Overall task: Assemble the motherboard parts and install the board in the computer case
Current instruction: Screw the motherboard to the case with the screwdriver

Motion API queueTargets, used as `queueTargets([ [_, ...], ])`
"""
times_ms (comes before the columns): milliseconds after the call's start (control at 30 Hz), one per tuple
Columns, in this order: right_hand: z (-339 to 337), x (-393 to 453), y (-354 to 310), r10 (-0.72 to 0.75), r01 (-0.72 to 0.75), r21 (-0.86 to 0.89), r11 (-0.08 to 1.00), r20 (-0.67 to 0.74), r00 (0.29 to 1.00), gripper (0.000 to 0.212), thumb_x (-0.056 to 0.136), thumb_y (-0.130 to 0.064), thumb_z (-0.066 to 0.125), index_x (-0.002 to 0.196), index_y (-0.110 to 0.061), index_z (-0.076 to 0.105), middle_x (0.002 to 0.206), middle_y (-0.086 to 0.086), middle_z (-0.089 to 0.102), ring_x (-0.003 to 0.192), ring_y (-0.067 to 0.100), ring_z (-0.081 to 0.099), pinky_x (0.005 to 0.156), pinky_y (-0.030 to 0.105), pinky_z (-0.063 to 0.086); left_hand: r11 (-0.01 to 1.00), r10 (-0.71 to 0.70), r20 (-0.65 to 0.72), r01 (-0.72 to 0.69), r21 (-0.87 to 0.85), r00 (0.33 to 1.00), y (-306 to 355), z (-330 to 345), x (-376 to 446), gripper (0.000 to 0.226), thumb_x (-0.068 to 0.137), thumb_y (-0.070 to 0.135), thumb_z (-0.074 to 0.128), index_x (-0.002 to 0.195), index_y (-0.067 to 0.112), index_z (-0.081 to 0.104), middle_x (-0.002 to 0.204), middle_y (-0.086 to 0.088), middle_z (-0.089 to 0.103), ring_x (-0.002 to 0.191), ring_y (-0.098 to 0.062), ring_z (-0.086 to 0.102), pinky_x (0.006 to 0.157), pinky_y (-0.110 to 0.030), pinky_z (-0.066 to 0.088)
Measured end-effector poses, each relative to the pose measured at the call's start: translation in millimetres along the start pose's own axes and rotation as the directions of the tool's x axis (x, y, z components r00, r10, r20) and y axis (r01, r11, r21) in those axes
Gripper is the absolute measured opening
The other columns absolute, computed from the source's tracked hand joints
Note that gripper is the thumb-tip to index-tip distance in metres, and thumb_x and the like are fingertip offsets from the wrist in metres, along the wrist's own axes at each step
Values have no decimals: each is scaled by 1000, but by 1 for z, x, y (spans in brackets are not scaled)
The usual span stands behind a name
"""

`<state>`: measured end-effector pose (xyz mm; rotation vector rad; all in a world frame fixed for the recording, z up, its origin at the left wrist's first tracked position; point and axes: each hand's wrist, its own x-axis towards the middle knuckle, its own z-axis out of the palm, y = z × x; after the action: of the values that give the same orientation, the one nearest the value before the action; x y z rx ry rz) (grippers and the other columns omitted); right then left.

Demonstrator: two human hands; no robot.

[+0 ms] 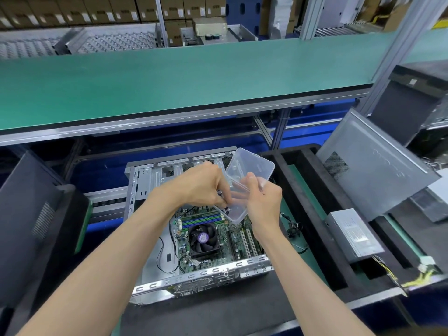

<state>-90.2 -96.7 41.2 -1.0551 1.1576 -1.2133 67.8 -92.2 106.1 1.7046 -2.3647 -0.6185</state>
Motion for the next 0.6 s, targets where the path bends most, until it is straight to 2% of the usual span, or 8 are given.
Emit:
queueTargets([
  [133,-1,2,0,31,-31,32,999,0,1000,31,103,-25,53,92,0,68,87,13,76,68,32,75,52,35,60,1000,-3,45,3,9,999,-2,-2,5,30,77,18,76,90,46,77,54,-3,59,46,-12,37,47,-19,36],
  [267,-3,2,-2,36,-37,25,999,8,999,32,103,-27,53,92,-2,68,86,10,77,67,33,75,54,36,60,1000,5,26,-5,19,1000,-1,-2,7,20,73,32,85,87,44,78,55,10,63,57,-7,50,51,-11,37],
  [367,-3,3,-4,46,-47,39,998,5,999,32,103,-28,53,92,-2,68,87,9,77,67,33,75,53,34,59,1000,24,2,-24,13,1000,0,-2,8,19,71,33,87,86,42,79,53,21,60,56,0,50,54,-9,36],
  [500,-4,4,-5,37,-36,50,998,-5,999,31,103,-25,54,88,-2,69,84,10,77,68,32,75,51,33,58,999,33,-4,-33,-42,999,0,-1,5,19,70,33,87,85,43,79,59,17,66,56,-1,51,55,-12,38],
  [600,-3,5,-4,32,-32,46,998,-7,999,31,102,-25,54,86,-4,70,84,11,77,69,32,75,55,39,61,998,30,-12,-31,-62,999,3,0,5,17,71,34,87,83,42,79,57,17,64,54,-1,49,53,-16,37],
])
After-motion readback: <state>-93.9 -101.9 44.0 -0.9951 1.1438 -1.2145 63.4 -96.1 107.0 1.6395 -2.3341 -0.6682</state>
